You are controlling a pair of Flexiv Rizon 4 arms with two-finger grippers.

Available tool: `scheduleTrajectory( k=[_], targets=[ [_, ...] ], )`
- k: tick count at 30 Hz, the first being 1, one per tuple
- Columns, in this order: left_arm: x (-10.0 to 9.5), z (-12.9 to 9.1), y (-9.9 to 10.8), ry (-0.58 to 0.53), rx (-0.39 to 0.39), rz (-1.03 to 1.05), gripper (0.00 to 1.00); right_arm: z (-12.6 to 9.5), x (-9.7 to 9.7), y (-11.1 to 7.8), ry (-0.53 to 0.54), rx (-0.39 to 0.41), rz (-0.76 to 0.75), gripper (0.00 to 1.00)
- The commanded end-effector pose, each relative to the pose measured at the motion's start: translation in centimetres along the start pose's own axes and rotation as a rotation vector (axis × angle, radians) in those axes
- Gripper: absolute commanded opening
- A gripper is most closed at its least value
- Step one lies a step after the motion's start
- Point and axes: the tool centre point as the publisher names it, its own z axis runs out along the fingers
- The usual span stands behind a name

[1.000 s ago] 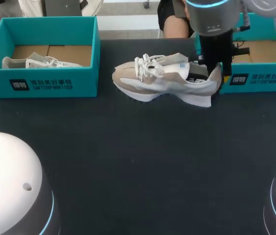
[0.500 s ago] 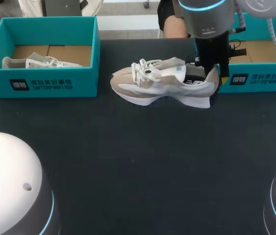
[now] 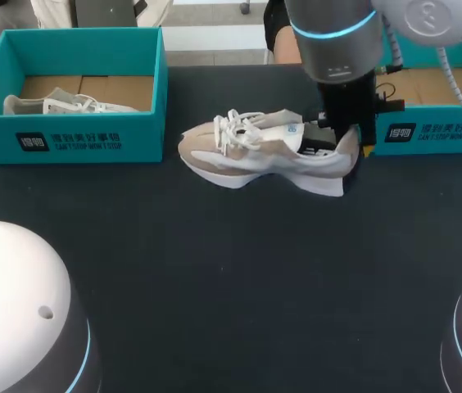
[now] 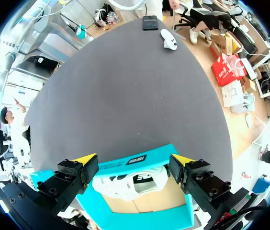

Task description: Take the shoe out of the shoebox, open the shoe tongue, remove and reinsert the insole, then place the shoe into the shoebox

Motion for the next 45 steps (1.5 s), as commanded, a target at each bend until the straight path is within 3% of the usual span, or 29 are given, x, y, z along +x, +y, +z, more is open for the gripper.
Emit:
scheduleTrajectory(
  k=[1,10,15,22,39,45],
  targets=[
    [-0.1,0.0,-0.2,0.003,-0.003,0.000,1.00,0.3,1.1,-1.9,0.002,-0.006,-0.020,0.00],
    [-0.1,0.0,-0.2,0.003,-0.003,0.000,1.00,2.3,5.1,-5.6,-0.020,0.040,-0.143,0.00],
    [-0.1,0.0,-0.2,0.003,-0.003,0.000,1.00,5.1,7.0,-6.7,-0.054,0.047,-0.191,0.00],
    [-0.1,0.0,-0.2,0.003,-0.003,0.000,1.00,9.3,8.3,-7.7,0.016,0.061,-0.191,0.00],
    [-0.1,0.0,-0.2,0.003,-0.003,0.000,1.00,13.5,8.7,-7.3,-0.002,-0.051,-0.197,0.00],
    [-0.1,0.0,-0.2,0.003,-0.003,0.000,1.00,14.7,9.0,-6.7,-0.023,-0.051,-0.209,0.00]
  ],
)
